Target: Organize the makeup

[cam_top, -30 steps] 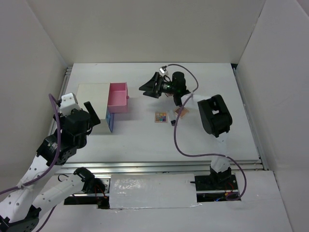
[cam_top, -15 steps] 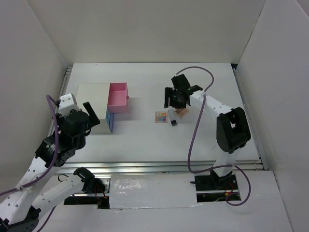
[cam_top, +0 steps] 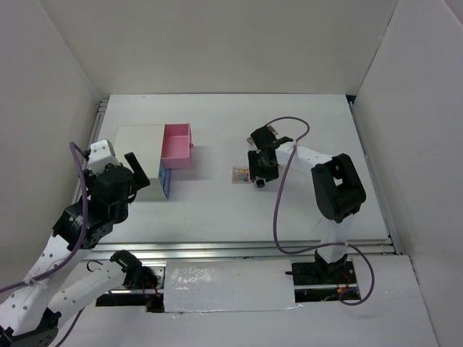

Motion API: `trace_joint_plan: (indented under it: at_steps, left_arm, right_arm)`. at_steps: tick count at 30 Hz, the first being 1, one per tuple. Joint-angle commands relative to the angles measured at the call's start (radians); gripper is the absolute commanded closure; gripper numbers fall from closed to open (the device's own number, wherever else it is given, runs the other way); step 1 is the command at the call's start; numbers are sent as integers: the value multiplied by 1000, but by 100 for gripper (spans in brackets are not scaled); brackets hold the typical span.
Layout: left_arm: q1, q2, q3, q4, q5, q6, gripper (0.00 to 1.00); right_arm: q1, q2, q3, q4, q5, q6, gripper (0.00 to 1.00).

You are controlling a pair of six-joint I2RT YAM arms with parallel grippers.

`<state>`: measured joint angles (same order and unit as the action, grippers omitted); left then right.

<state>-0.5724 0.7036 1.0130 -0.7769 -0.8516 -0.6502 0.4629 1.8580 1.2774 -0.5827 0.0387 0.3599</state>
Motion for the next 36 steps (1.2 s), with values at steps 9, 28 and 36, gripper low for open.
trace_joint_plan:
  at_steps: [9,28,36]
  left_arm:
    - [3,5,2,41,-7,24,1]
    - [3,5,6,36,-12,20,1]
    - [3,-13,2,33,-20,14,0]
  right_arm:
    - [31,53,57,3,73,-24,60]
    - [192,-62,443,-49,18,-90,70]
    - [255,100,649,122,-153,143,68]
